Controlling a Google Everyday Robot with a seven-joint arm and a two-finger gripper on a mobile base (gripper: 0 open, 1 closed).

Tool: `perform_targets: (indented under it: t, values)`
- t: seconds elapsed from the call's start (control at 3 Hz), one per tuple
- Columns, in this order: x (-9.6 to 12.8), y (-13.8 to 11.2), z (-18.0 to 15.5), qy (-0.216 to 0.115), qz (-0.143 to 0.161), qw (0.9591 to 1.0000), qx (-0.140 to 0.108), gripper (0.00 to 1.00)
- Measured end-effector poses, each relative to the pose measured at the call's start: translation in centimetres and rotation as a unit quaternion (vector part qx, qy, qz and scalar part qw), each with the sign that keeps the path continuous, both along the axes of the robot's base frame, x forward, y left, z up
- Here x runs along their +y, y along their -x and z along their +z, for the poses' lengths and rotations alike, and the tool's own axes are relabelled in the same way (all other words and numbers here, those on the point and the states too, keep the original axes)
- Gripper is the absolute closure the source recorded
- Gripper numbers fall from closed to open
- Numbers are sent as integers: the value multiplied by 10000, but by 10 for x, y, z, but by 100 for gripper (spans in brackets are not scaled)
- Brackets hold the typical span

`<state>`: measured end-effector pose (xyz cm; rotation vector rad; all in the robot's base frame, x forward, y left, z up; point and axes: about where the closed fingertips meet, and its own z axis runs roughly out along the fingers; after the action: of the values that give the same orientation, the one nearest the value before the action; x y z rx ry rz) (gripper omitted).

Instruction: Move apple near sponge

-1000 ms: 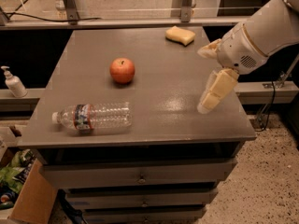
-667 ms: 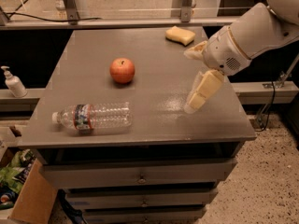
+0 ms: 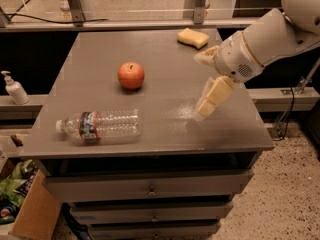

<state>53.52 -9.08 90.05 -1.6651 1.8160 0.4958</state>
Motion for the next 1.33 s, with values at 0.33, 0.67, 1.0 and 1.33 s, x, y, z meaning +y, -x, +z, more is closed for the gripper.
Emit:
perform_targets:
  t: [0.33,0.67,1.0,1.33]
  values:
    - [16,-20,-8,-450,6,9990,-45,0]
    - [33,-46,-15,-975,-66,9952,-100,0]
    - [50,-67,-28,-1370,-182,9904,-45,0]
    - [72,-83,-42,-1739,-296,9843,100,0]
